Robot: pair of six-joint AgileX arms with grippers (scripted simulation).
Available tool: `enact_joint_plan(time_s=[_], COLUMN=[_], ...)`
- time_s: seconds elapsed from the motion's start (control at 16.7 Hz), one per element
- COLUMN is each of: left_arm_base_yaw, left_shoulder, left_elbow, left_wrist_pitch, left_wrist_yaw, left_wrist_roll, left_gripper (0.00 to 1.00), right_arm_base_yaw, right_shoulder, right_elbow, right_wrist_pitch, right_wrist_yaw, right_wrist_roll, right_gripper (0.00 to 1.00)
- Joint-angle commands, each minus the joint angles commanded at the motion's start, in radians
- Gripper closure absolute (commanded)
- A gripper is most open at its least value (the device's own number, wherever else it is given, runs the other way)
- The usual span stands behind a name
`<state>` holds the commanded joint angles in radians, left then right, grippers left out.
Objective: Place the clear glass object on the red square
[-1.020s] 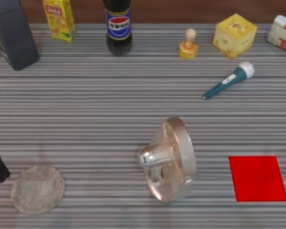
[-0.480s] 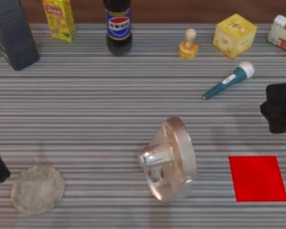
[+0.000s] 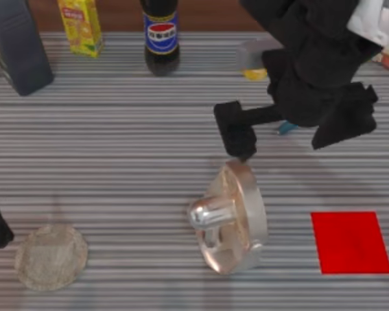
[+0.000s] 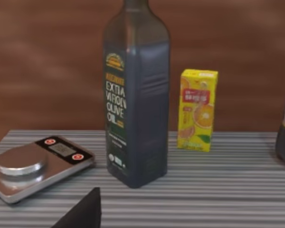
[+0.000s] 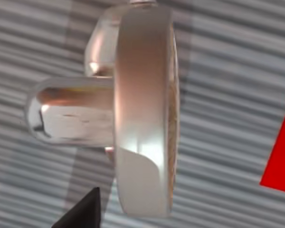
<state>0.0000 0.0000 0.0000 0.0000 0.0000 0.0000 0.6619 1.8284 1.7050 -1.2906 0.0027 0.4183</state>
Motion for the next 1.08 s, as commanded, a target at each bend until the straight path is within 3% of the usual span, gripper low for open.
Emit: enact_joint_plan(time_s=[0.36, 0.72, 1.08], left_arm_base_yaw=[0.0, 0.0, 0.0], left_shoulder=[0.0, 0.0, 0.0], left_elbow=[0.0, 0.0, 0.0], left_wrist_pitch=[0.0, 0.0, 0.0], left_wrist_yaw=[0.0, 0.0, 0.0], left_wrist_roll=[0.0, 0.0, 0.0], left_gripper=[0.0, 0.0, 0.0], right_arm_base_yaw=[0.083, 0.079, 0.084], right_shoulder=[0.228, 0.228, 0.226], right_elbow=[0.229, 0.225, 0.066], right_wrist_pitch=[-0.155, -0.151, 0.005], right_wrist_yaw=[-0.001, -0.001, -0.001], right_wrist_roll=[0.053, 0.052, 0.054], right_gripper=[0.0, 0.0, 0.0])
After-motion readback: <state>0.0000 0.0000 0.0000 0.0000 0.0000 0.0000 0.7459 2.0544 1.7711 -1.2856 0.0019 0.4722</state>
